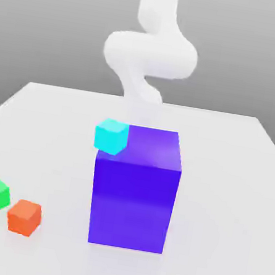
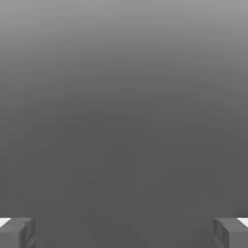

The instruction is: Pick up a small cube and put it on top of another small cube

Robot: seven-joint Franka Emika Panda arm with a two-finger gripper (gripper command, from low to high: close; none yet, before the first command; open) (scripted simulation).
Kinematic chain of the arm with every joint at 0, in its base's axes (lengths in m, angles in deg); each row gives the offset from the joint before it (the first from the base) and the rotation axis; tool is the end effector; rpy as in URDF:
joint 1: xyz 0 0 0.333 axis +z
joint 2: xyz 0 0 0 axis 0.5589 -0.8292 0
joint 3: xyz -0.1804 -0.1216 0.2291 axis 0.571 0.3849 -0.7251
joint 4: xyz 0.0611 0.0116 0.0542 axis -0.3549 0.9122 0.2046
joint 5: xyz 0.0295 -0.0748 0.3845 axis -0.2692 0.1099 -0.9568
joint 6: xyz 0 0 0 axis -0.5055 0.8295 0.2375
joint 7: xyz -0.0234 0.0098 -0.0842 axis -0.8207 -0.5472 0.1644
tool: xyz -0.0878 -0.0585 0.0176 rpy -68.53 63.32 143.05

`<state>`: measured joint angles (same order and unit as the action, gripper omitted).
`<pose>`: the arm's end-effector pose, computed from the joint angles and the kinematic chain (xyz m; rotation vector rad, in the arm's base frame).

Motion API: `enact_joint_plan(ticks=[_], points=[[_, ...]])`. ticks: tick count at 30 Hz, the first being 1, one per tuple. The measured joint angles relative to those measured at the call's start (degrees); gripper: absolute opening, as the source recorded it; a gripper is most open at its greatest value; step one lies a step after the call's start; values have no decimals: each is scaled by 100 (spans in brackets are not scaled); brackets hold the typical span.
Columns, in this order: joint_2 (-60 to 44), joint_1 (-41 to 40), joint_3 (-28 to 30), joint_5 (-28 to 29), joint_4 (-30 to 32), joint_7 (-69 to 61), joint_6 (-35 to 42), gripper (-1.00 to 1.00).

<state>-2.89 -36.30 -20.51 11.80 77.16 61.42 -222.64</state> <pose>0.3794 0.0129 0.6816 -2.4802 1.1214 -0.9816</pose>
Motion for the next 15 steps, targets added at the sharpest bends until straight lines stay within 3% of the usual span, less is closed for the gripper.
enact_joint_plan(ticks=[15], points=[[-3158,-870,-1536,1462,-151,2963,-621,0]])
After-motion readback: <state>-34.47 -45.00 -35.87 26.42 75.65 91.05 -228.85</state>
